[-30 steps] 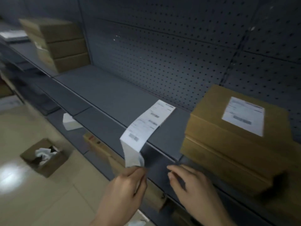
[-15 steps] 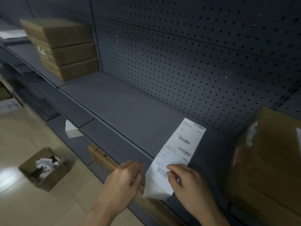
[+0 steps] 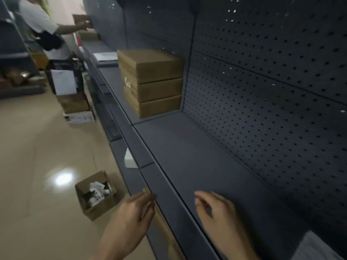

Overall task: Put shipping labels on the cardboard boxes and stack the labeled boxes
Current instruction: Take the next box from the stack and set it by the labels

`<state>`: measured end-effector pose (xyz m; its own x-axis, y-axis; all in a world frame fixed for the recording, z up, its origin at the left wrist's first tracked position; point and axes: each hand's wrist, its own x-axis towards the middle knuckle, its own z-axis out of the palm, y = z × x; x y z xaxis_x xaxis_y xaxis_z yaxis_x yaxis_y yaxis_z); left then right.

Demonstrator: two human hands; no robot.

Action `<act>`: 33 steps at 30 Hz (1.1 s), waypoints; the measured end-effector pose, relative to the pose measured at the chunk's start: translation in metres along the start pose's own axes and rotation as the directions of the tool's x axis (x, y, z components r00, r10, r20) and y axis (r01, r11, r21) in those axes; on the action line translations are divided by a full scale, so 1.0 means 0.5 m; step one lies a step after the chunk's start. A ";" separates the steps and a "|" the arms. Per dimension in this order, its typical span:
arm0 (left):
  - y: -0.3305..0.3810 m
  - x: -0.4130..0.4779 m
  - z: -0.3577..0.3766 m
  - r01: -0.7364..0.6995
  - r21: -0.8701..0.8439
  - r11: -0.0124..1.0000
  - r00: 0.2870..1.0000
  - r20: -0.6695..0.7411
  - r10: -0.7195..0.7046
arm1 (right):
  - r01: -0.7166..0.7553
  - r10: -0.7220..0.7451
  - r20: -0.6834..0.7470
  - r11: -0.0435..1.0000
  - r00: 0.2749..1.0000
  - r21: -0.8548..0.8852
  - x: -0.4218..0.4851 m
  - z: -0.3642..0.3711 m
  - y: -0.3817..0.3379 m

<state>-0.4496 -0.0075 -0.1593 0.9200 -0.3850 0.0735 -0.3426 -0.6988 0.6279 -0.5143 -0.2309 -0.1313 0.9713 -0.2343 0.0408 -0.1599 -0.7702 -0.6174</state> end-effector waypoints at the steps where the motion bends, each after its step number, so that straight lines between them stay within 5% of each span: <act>1: -0.022 0.017 -0.016 0.013 0.000 1.000 1.000 -0.025 -0.013 | 0.020 -0.020 0.014 1.000 1.000 0.004 0.031 0.011 -0.015; 16: -0.339 0.362 -0.306 -0.008 -0.126 0.992 0.987 -0.159 -0.012 | -0.083 0.100 -0.141 0.989 0.985 0.121 0.428 0.161 -0.297; 33: -0.369 0.924 -0.505 -0.154 -0.066 0.986 0.947 -0.293 0.129 | -0.101 0.238 -0.357 0.927 0.903 0.362 0.853 0.128 -0.415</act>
<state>0.0866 0.0961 -0.0455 0.8834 -0.2781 0.3772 -0.4671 -0.5897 0.6588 -0.0554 -0.1331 -0.0360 0.7763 -0.6066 0.1711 -0.1821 -0.4756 -0.8606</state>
